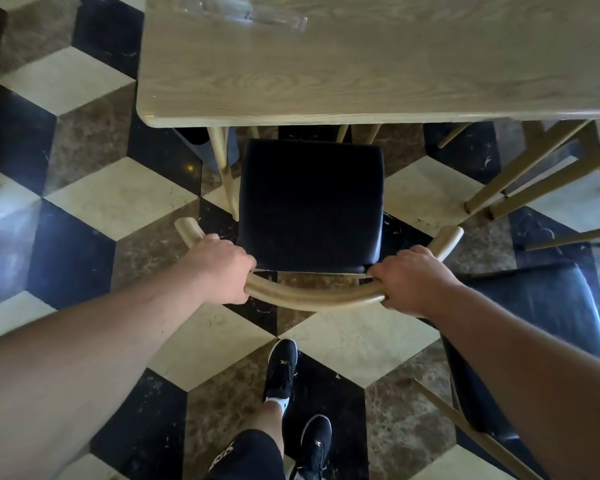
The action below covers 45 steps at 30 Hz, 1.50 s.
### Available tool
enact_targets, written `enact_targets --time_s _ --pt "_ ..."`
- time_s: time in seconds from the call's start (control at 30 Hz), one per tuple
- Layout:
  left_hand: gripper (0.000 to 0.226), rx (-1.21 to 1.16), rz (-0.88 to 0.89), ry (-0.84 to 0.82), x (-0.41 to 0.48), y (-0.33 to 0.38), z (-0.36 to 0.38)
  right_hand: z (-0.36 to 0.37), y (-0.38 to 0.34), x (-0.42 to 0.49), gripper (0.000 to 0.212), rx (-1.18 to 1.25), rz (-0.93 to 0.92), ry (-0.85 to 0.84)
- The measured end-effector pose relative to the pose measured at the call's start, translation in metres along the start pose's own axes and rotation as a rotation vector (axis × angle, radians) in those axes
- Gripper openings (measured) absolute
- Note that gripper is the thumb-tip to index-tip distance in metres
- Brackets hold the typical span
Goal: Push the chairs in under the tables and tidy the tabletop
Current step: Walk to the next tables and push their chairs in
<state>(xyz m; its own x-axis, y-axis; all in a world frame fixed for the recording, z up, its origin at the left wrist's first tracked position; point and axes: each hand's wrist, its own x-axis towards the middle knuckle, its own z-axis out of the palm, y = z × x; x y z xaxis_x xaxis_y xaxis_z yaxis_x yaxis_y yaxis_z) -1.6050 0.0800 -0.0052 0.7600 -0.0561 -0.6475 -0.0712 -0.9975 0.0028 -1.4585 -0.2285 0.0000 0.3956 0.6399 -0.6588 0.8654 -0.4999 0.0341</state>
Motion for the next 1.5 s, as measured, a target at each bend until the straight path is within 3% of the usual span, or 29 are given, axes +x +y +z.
enact_targets --time_s 0.43,0.57,0.63,0.73,1.07,1.5 --pt "0.034 0.016 0.024 -0.013 0.073 -0.062 -0.073 -0.078 0.065 0.077 0.022 0.001 -0.029 -0.036" --pt "0.023 -0.022 0.161 -0.1 0.098 -0.068 -0.093 -0.1 0.094 0.094 0.016 -0.066 -0.079 -0.128" --pt "0.035 0.004 0.206 -0.09 0.106 -0.07 -0.09 -0.104 0.102 0.098 0.016 -0.052 -0.106 -0.148" --pt "0.046 0.042 0.239 -0.069 0.106 -0.074 -0.085 -0.107 0.1 0.101 0.017 -0.048 -0.179 -0.157" --pt "0.046 0.045 0.244 -0.088 0.11 -0.073 -0.084 -0.107 0.103 0.103 0.03 -0.097 -0.207 -0.177" --pt "0.041 0.022 0.25 0.018 0.102 -0.075 -0.081 -0.103 0.094 0.101 0.031 -0.104 -0.119 -0.166"
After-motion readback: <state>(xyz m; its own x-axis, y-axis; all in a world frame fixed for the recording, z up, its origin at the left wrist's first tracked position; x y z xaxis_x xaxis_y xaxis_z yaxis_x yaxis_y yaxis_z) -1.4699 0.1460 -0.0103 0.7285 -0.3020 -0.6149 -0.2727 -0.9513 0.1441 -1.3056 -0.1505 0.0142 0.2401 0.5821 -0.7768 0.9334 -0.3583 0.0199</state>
